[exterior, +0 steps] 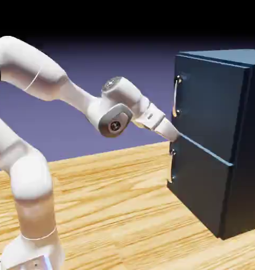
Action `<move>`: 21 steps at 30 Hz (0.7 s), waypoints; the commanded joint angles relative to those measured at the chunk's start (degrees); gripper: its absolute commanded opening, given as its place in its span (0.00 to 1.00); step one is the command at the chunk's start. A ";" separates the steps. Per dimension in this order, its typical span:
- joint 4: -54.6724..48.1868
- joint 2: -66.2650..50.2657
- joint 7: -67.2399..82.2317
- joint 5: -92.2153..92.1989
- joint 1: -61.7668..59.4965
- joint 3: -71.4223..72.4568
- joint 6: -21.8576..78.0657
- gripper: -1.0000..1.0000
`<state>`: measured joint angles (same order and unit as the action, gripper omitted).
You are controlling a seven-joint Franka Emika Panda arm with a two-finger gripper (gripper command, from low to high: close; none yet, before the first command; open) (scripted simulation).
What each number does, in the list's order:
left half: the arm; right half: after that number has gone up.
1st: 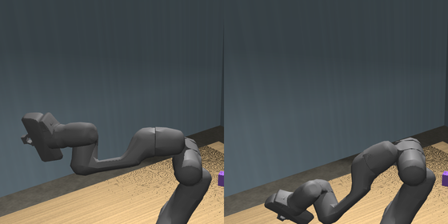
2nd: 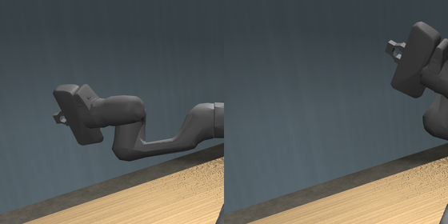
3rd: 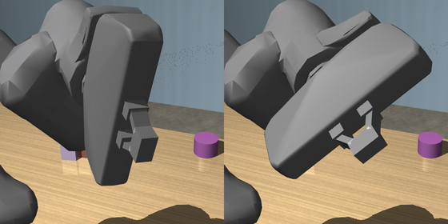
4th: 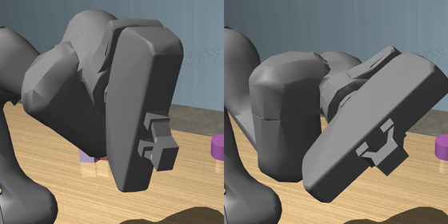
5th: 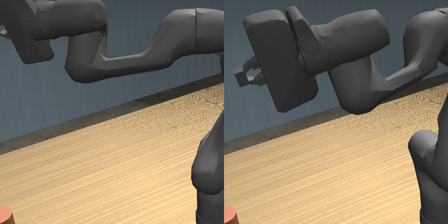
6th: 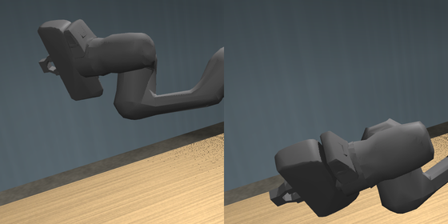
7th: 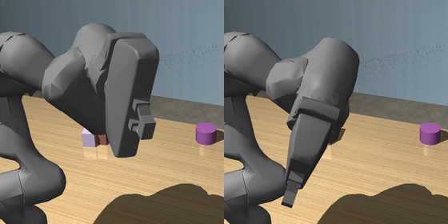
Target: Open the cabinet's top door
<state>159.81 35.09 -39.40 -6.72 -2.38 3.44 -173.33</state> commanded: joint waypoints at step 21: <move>-9.26 18.91 23.77 -52.34 -23.85 26.80 5.31 0.50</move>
<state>150.56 53.99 -15.64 -59.06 -26.22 30.25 -168.02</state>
